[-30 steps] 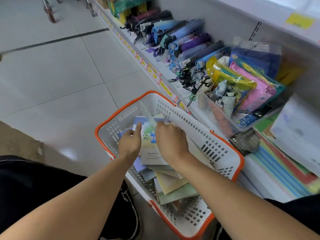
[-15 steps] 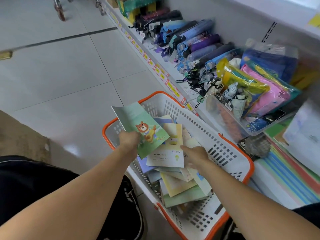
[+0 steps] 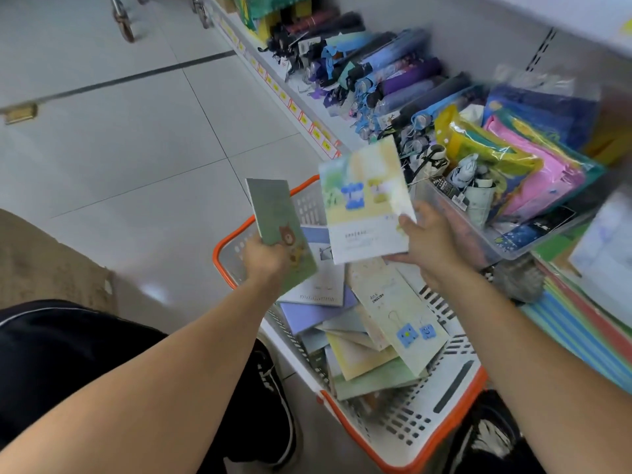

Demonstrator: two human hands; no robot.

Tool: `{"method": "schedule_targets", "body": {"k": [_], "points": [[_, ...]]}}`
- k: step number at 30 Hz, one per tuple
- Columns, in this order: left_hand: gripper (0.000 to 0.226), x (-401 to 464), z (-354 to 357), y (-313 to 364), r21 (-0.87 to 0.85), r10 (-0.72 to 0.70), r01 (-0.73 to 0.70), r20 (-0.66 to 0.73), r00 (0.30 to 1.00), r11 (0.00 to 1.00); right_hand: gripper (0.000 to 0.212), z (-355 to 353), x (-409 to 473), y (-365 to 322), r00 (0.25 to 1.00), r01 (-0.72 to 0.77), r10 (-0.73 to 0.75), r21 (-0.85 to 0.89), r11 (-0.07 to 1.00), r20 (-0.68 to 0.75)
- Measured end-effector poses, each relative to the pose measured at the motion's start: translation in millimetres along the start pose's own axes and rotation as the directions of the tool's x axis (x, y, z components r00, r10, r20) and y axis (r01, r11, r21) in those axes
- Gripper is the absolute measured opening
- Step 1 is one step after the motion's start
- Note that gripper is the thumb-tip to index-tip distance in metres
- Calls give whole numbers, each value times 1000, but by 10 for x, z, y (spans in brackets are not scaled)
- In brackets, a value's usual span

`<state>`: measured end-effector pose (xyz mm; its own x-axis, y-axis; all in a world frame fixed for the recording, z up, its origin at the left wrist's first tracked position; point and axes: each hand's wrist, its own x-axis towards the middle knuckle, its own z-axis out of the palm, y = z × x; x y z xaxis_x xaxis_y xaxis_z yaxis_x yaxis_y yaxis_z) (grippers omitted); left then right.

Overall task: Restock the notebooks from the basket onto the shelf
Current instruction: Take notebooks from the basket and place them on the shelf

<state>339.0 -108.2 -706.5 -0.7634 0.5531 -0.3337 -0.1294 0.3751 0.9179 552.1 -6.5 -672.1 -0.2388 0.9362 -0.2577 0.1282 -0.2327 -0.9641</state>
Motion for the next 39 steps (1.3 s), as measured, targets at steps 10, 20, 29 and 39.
{"method": "schedule_targets", "body": {"k": [10, 20, 29, 39], "points": [[37, -379, 293, 957, -353, 25, 200, 541, 840, 914, 12, 99, -220, -424, 1000, 22, -22, 57, 998, -8], [31, -564, 672, 2467, -302, 268, -56, 729, 630, 952, 22, -690, -407, -1987, 960, 83, -133, 205, 975, 247], [19, -1105, 1563, 3712, -271, 380, -268, 713, 589, 924, 32, -1755, 197, -3171, 969, 204, -63, 635, 745, -238], [11, -997, 1812, 3843, -190, 301, -239, 712, 634, 952, 21, -2191, 1295, -3526, 940, 90, -1, 244, 966, -341]]}}
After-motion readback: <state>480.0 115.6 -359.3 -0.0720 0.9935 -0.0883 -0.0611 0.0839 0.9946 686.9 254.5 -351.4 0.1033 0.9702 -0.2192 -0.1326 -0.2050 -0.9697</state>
